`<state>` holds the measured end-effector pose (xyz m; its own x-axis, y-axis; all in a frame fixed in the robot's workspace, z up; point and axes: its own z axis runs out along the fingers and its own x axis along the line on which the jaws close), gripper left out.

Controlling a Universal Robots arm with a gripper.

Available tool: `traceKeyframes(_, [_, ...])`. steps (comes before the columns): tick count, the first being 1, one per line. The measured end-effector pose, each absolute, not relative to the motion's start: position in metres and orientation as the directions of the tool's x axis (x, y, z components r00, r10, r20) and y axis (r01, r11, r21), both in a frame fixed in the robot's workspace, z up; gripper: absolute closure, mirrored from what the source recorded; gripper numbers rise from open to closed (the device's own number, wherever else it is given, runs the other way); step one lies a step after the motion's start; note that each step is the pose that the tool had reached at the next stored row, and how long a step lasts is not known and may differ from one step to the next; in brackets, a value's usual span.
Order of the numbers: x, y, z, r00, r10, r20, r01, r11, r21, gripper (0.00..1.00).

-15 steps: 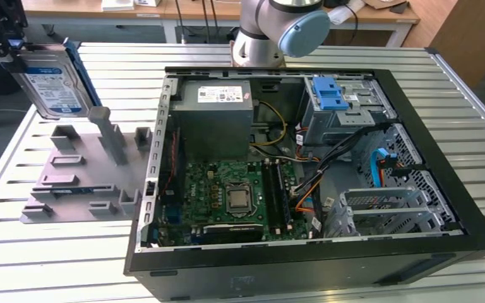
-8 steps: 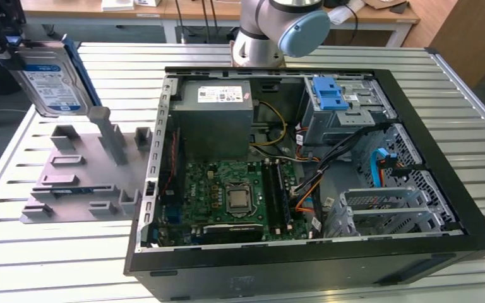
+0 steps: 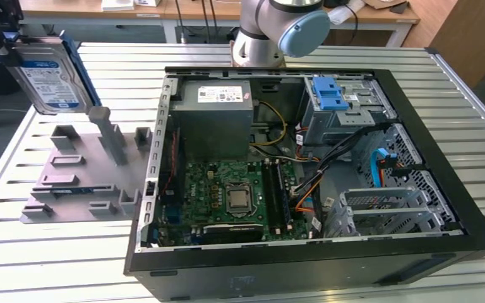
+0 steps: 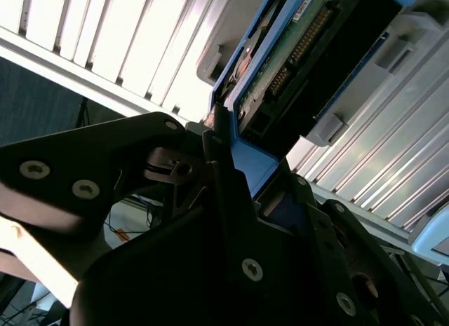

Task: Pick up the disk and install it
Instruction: 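Pick up the disk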

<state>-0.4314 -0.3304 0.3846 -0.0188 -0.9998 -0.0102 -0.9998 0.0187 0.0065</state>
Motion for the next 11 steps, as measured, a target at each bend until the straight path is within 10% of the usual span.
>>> traceKeyframes(11, [-0.4314, -0.3304, 0.3949, -0.019, -1.0, -0.01, -1.0, 0.019, 0.007, 0.64])
